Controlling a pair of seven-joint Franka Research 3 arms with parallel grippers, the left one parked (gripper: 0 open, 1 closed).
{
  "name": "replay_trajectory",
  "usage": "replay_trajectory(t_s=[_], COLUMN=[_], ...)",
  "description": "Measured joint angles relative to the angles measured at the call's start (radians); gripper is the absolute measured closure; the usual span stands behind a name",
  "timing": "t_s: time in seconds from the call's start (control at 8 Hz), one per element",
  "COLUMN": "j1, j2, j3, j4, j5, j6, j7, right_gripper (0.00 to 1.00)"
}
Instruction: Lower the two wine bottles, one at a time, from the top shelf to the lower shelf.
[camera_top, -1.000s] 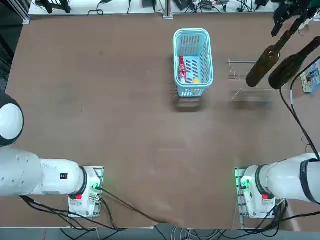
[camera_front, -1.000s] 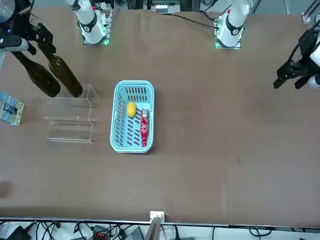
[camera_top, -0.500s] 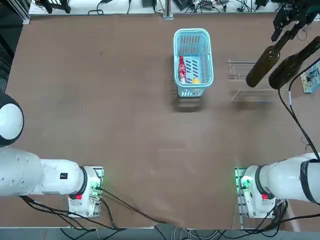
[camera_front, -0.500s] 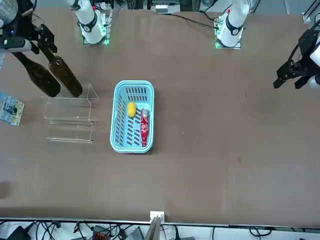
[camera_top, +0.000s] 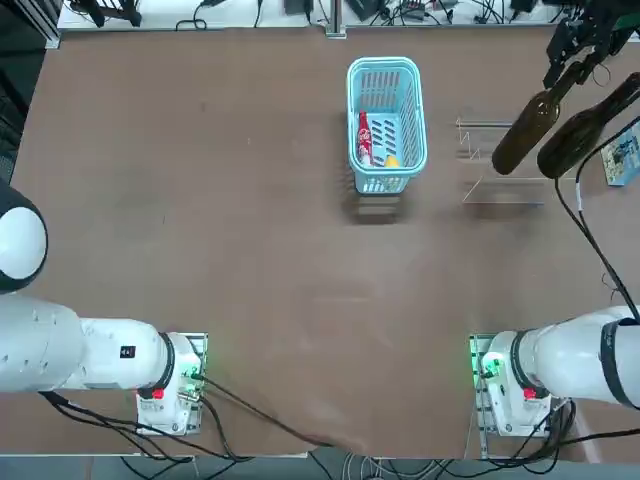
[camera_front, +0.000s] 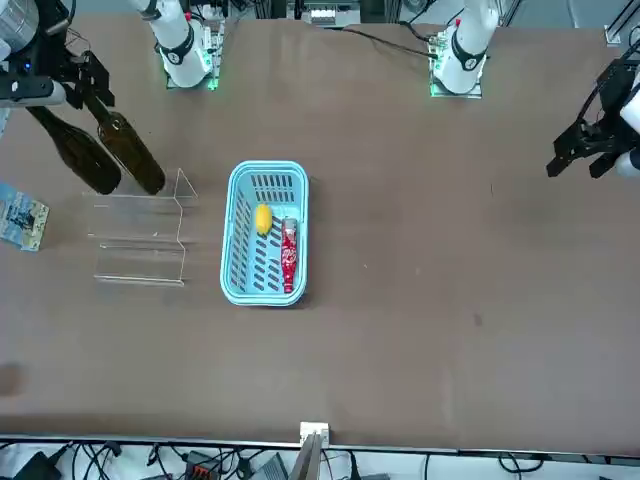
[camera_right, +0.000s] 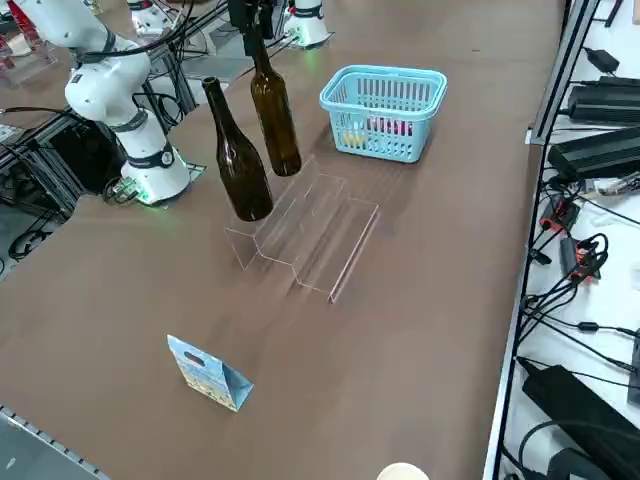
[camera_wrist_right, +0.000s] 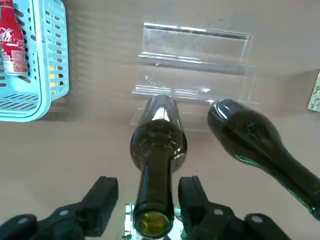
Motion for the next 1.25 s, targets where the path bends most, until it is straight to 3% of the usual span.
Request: replay_trajectory(t_s=[0.62, 1.12, 1.25], j1=[0.0, 0.0, 0.0], j2=[-0.003, -0.004, -0.004], j3=[-0.007, -0.011, -0.011], j4=[-0.011, -0.012, -0.012], j5=[0.0, -0.003, -0.003], j6=[-0.005, -0.013, -0.012], j7=[0.0, -0.002, -0.002], right_gripper=[0.32, 0.61, 0.61])
